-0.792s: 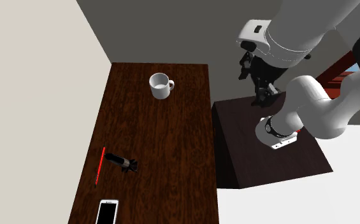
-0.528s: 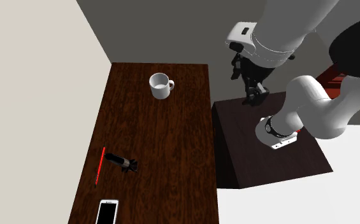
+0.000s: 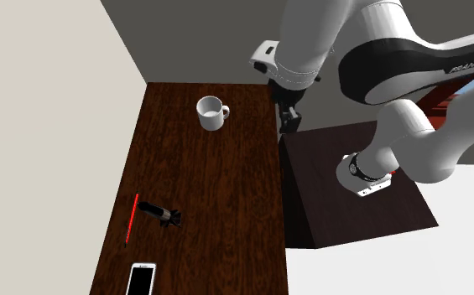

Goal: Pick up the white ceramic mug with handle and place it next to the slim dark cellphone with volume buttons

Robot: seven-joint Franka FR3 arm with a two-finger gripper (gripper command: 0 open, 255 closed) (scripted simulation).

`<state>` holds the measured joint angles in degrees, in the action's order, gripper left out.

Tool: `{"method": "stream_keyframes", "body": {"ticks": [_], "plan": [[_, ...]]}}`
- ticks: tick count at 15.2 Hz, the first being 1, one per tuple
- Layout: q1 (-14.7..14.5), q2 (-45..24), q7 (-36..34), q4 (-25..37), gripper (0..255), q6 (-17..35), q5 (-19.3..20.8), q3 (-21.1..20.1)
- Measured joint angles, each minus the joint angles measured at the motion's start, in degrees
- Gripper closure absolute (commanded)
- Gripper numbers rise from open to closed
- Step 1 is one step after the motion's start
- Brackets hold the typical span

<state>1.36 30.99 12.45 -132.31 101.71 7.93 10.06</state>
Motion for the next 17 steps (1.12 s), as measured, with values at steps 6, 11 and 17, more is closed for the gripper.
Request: {"method": "stream_keyframes", "body": {"ticks": [6,11,17], "plan": [[0.4,-10.7,4.3,2.9,0,9.0,-0.9,4.4],[0.5,-21.2,8.5,7.9,0,15.1,-3.7,7.5],[1.8,-34.4,14.8,16.3,0,19.9,-9.6,10.0]]}}
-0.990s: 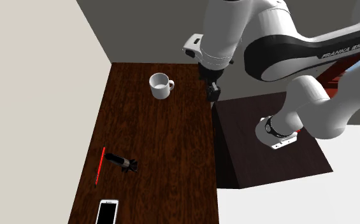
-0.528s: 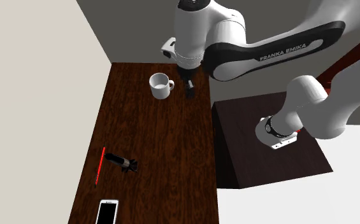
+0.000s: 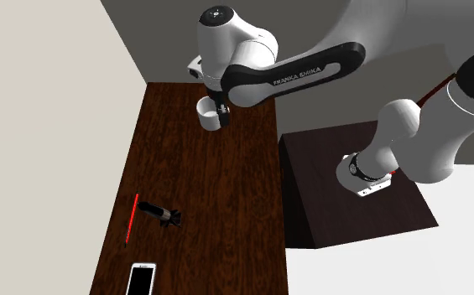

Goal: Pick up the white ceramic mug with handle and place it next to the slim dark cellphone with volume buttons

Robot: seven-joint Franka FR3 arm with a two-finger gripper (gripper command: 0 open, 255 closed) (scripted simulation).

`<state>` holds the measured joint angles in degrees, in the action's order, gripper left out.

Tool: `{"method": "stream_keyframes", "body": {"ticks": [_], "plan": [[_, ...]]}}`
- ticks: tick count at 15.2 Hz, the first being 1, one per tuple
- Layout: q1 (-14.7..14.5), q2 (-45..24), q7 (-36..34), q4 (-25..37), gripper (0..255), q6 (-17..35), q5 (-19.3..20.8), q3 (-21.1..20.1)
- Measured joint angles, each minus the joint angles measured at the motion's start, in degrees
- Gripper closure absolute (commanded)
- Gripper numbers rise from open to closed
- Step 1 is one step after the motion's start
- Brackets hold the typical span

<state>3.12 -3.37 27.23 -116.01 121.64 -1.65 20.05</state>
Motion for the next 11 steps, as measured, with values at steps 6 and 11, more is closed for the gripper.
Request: {"method": "stream_keyframes", "body": {"ticks": [6,11], "plan": [[2.1,-9.8,4.4,6.4,0,3.0,-5.1,0.2],[2.4,-12.2,5.2,5.5,0,6.3,-6.3,-0.2]]}}
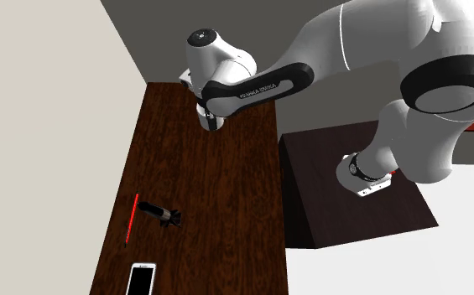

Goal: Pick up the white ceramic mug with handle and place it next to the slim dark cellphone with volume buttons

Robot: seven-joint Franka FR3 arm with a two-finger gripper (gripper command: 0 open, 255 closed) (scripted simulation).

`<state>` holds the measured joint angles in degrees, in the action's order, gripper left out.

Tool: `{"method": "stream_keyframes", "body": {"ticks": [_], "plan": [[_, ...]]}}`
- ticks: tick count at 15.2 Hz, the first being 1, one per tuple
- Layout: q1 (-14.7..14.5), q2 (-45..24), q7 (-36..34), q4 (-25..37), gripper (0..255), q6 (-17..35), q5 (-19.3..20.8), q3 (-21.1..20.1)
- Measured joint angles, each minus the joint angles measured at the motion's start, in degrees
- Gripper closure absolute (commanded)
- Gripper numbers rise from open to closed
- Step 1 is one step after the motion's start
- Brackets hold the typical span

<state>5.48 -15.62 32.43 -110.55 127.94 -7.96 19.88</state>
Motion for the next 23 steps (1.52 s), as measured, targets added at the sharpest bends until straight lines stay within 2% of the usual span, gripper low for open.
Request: {"method": "stream_keyframes", "body": {"ticks": [7,8,18,23], "plan": [[0.1,-0.5,0.2,-0.5,0,1.0,-0.3,-0.1],[0.1,-0.5,0.2,-0.5,255,1.0,-0.3,-0.1],[0.1,-0.5,0.2,-0.5,255,1.0,-0.3,-0.1],[-0.1,1.0,-0.2,0.7,255,-1.5,0.5,0.2]]}}
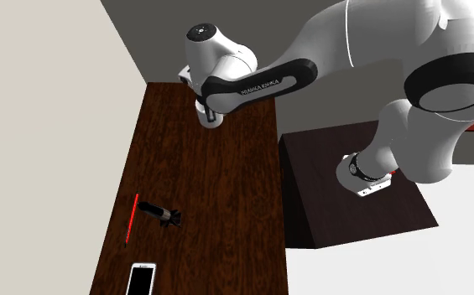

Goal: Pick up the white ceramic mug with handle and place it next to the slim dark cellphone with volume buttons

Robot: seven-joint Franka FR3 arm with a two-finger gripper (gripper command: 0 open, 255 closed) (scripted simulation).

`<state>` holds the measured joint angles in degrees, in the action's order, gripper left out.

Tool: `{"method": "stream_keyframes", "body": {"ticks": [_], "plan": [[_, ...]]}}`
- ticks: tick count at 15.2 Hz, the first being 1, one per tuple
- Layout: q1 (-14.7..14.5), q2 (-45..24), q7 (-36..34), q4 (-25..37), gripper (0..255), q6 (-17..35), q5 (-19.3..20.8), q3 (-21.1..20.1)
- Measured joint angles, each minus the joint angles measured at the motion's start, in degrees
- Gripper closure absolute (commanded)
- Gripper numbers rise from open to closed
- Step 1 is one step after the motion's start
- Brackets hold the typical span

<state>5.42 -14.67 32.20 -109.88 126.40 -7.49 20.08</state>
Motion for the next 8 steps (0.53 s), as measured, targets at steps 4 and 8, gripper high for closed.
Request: {"method": "stream_keyframes", "body": {"ticks": [4,8], "plan": [[-0.2,1.4,-0.5,1.5,255,-2.7,0.7,0.2],[-0.3,2.5,-0.9,3.3,255,-5.6,1.3,0.4]]}}
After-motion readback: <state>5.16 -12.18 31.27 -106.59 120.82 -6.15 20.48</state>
